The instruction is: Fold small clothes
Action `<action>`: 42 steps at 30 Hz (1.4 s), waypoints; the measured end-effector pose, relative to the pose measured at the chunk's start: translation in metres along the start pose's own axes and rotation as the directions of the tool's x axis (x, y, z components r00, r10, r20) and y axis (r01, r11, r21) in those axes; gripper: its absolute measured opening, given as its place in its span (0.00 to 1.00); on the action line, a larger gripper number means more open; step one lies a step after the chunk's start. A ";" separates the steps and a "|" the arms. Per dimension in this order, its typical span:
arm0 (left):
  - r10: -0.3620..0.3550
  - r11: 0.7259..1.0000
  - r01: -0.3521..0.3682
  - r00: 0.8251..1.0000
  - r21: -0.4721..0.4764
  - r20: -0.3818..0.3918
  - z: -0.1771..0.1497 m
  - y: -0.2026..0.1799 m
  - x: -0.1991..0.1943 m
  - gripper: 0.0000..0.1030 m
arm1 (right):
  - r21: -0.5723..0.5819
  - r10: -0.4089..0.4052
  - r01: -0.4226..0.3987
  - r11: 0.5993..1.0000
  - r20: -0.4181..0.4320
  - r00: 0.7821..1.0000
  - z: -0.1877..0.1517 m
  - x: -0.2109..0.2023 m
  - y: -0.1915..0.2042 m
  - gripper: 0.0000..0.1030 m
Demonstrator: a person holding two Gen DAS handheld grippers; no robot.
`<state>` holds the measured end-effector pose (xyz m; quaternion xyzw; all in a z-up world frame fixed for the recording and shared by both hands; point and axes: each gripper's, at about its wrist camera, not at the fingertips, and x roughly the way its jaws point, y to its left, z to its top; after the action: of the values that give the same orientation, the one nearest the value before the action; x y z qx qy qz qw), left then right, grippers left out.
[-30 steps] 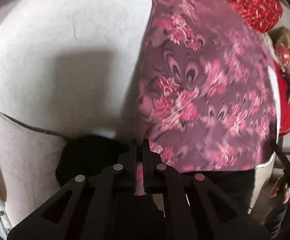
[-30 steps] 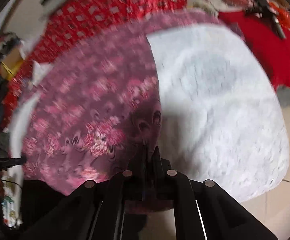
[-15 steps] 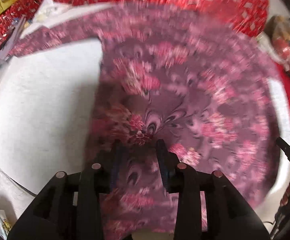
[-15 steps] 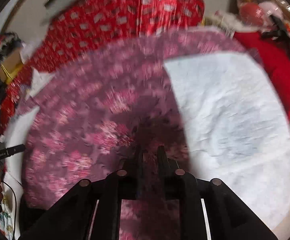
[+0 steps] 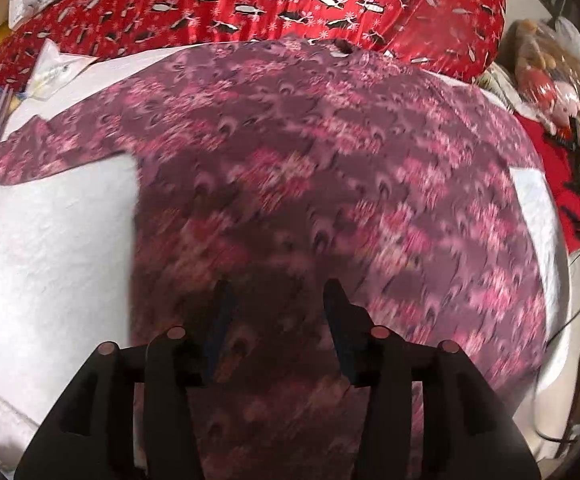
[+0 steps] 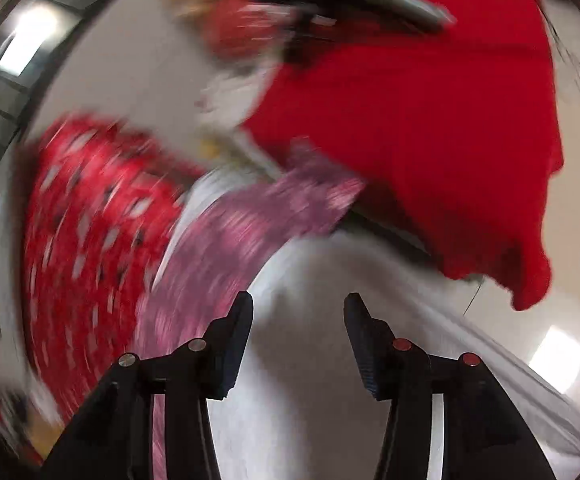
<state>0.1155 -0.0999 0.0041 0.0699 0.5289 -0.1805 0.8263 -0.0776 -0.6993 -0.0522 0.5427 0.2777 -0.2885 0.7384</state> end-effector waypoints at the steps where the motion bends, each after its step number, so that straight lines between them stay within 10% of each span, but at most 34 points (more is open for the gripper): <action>1: -0.009 1.000 0.009 1.000 -0.005 -0.003 0.005 -0.002 0.002 0.44 | 0.053 -0.001 0.002 0.999 -0.020 1.000 0.009 0.017 -0.006 0.49; 9: -0.104 0.994 0.105 0.994 -0.033 0.017 0.052 -0.024 0.033 0.44 | 0.194 0.011 -0.005 0.981 -0.032 0.999 0.028 0.116 0.003 0.70; 11: -0.114 0.993 0.115 0.993 -0.032 0.030 0.062 -0.028 0.038 0.44 | 0.225 0.032 -0.027 0.974 -0.019 0.999 0.030 0.125 0.004 0.56; 12: -0.117 0.992 0.119 0.992 -0.034 0.039 0.067 -0.029 0.040 0.44 | 0.222 0.031 -0.030 0.975 -0.001 1.000 0.031 0.127 0.007 0.28; 14: -0.115 0.992 0.118 0.992 -0.037 0.057 0.075 -0.027 0.043 0.44 | 0.188 0.063 -0.068 0.980 0.032 0.998 0.033 0.121 0.014 0.09; 21: -0.016 0.994 0.029 0.993 -0.105 0.121 0.101 -0.002 0.045 0.52 | -0.122 0.152 -0.132 0.984 0.163 0.975 0.019 0.051 0.087 0.08; 42: -0.040 0.959 0.059 0.997 -0.276 0.073 0.115 0.112 0.049 0.53 | -0.560 0.254 -0.390 0.732 -0.306 0.917 -0.284 0.085 0.327 0.08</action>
<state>0.2726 -0.0428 0.0011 -0.0662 0.5227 -0.1271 0.8404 0.1904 -0.3569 0.0233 0.3423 0.3326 0.0082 0.8787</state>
